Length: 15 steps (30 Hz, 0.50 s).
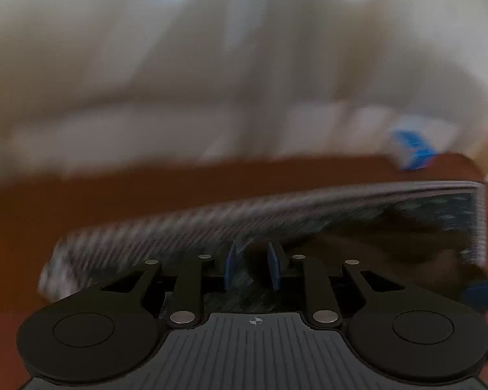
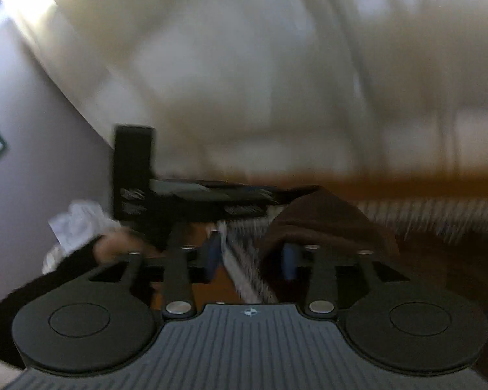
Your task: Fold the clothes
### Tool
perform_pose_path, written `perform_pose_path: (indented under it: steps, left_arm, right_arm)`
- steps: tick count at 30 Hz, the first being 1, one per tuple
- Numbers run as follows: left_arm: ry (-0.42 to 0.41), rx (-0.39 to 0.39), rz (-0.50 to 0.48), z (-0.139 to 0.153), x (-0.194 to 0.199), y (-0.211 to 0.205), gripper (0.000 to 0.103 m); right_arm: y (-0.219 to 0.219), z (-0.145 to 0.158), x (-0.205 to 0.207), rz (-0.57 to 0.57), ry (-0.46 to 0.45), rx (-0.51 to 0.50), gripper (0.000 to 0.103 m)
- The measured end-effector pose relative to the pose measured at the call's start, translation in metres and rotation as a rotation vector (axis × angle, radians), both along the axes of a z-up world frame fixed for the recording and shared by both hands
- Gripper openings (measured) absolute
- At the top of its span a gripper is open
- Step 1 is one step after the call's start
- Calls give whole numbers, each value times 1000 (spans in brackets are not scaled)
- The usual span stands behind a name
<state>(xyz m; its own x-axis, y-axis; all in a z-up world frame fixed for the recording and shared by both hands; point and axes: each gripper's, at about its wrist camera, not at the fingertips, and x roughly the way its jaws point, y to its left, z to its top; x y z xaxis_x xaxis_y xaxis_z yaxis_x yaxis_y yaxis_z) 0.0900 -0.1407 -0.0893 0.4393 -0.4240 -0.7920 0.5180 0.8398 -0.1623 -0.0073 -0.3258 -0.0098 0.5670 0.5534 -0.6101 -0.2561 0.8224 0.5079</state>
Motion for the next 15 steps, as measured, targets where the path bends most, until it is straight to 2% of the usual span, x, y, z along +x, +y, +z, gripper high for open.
perform_pose_path:
  steps: [1, 3, 7, 8, 10, 15]
  left_arm:
    - [15, -10, 20, -5, -5, 13, 37]
    - [46, -30, 61, -16, -14, 40, 37]
    - [107, -70, 142, -38, -32, 94, 38]
    - [122, -80, 160, -44, -37, 106, 40]
    - [136, -101, 127, -49, -50, 98, 49]
    - [175, -129, 40, -66, -91, 55, 63]
  right_arm:
    - [7, -13, 7, 10, 33, 0, 45]
    - [11, -19, 11, 20, 36, 3, 45]
    - [-17, -1, -4, -43, -28, -15, 58]
    - [-25, 3, -10, -64, -39, -30, 58]
    - [-43, 3, -17, -103, -39, -61, 58]
    - [-65, -23, -19, -133, 23, -120, 58]
